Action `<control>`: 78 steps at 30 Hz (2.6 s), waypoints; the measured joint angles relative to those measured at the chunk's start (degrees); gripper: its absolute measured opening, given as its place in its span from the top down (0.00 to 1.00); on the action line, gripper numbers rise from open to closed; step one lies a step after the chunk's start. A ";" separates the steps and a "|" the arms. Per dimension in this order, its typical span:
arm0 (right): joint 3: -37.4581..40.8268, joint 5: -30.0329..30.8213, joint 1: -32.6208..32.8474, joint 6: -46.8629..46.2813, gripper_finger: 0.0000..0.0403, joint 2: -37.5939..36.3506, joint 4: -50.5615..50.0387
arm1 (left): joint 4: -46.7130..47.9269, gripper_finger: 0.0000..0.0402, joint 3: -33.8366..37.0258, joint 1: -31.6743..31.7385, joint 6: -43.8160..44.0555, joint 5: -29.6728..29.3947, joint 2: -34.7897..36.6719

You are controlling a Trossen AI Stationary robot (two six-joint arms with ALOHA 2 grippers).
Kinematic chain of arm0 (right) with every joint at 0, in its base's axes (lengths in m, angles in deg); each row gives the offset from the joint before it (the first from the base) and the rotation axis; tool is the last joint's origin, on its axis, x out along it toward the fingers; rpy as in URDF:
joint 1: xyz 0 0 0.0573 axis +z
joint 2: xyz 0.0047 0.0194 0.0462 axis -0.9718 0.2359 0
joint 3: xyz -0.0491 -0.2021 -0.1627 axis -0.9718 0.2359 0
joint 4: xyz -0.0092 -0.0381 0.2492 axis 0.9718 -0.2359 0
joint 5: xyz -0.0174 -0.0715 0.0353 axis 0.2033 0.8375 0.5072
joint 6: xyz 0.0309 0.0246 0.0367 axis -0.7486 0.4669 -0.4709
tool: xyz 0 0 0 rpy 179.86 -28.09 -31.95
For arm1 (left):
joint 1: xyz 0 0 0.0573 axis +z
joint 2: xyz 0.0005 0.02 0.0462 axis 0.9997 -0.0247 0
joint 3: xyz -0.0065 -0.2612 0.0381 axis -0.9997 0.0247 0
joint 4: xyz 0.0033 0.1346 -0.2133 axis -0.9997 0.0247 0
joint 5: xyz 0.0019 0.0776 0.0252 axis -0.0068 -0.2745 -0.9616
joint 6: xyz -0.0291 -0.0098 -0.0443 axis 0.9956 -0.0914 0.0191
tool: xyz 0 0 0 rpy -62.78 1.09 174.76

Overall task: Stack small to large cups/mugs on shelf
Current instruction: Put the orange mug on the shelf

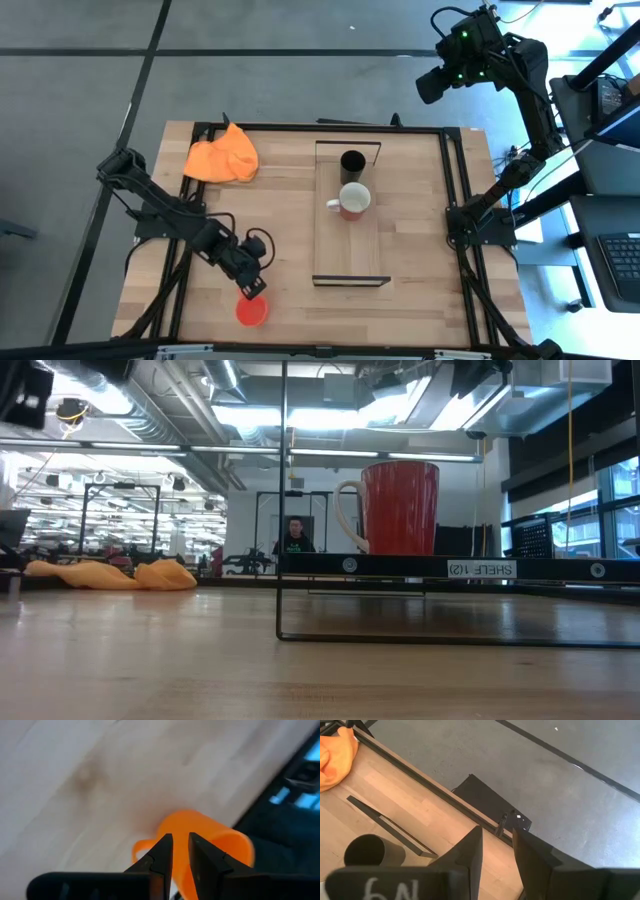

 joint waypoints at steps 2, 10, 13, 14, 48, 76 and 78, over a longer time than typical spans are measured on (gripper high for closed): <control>0.00 0.00 0.00 0.00 0.73 0.00 0.00 | 0.35 0.86 -1.89 -0.53 -3.74 -0.09 -0.03; 0.00 0.00 0.00 -0.09 0.73 0.00 0.02 | 5.71 0.86 -11.67 -3.87 -26.15 -1.04 -6.49; 0.00 0.00 0.00 -0.10 0.73 0.00 0.00 | 10.36 0.86 -15.07 -4.51 -31.91 -1.29 -10.86; 0.00 -0.02 0.00 -0.11 0.73 0.00 0.00 | 12.71 0.86 -16.01 -4.54 -32.46 -1.58 -12.05; 0.00 -0.04 0.00 -0.28 0.73 0.00 0.00 | 14.70 0.86 -17.91 -6.85 -32.18 -4.07 -15.94; 0.00 -0.03 0.00 -0.16 0.73 0.00 0.00 | 7.47 0.86 -10.29 -7.16 -31.73 -2.39 -15.93; 0.00 -0.03 0.00 -0.15 0.73 0.00 0.00 | 7.39 0.86 -9.60 -7.16 -31.71 -1.37 -15.93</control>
